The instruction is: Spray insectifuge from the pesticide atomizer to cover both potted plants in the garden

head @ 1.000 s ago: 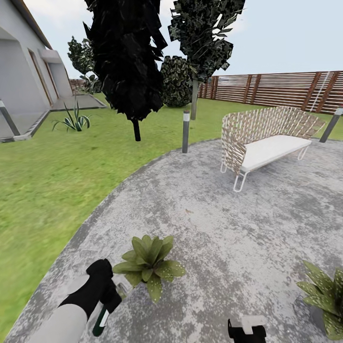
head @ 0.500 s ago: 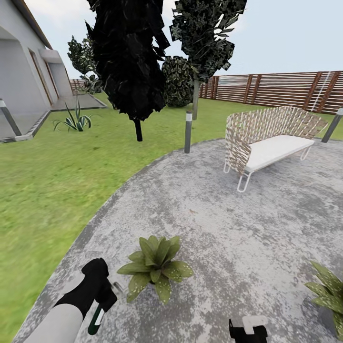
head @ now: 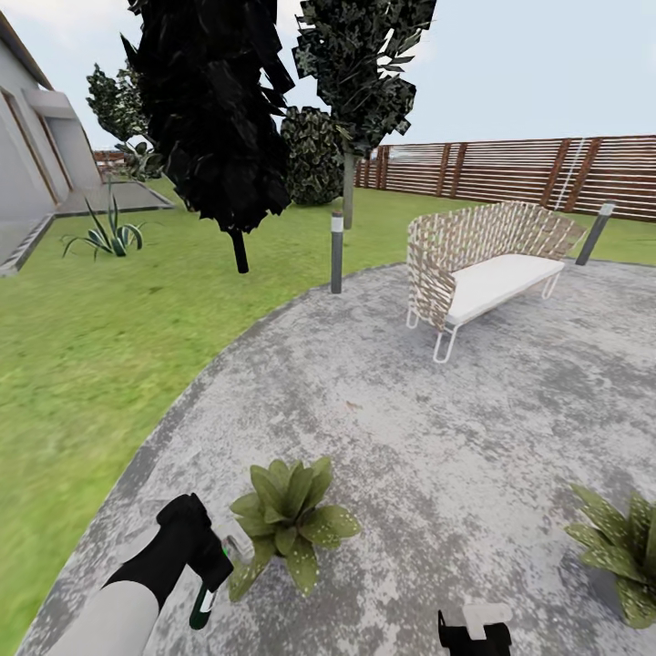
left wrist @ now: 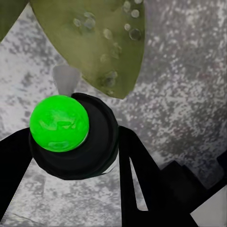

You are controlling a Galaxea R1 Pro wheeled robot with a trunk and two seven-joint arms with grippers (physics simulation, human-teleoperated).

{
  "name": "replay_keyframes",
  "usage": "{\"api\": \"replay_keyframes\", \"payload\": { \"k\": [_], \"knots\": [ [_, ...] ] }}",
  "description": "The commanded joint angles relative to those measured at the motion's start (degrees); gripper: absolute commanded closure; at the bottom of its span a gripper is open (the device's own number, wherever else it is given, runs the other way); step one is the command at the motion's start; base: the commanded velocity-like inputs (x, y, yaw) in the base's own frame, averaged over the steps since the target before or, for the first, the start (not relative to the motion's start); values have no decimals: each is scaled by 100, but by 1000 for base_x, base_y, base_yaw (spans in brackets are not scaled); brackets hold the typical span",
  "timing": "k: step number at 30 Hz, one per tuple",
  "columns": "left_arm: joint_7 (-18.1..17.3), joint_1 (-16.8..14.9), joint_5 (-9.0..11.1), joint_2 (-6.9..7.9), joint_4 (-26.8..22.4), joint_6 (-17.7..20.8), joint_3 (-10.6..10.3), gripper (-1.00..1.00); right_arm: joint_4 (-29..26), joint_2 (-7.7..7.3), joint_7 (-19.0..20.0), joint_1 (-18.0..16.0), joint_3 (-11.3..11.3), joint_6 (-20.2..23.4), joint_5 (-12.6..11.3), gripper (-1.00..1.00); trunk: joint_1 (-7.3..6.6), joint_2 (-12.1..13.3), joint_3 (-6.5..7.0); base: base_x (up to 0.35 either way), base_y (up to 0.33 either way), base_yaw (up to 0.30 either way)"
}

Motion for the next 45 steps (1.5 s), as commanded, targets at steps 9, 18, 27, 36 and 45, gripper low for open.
{"api": "replay_keyframes", "payload": {
  "k": [9,18,27,36,45],
  "knots": [
    [319,5,-51,6,32,32,12,100,4,2,-34,-3,-33,-11,61,-100,-1,-2,-5,6,6,-1],
    [322,102,-81,31,65,-18,-47,100,1,-26,-35,-3,-37,-12,61,-100,-1,-2,-5,0,0,0],
    [331,101,-50,27,21,-13,-112,100,0,-51,-35,-3,-37,-13,59,-100,-1,-2,-5,-47,26,0],
    [331,94,-26,33,7,-12,-120,100,3,-51,-37,-3,-35,-14,52,-100,-1,-2,-5,-63,133,-128],
    [271,28,-19,29,-5,-145,-108,100,4,-51,-34,-3,-31,-10,55,-100,-1,-2,-5,0,1,-156]
  ]
}}
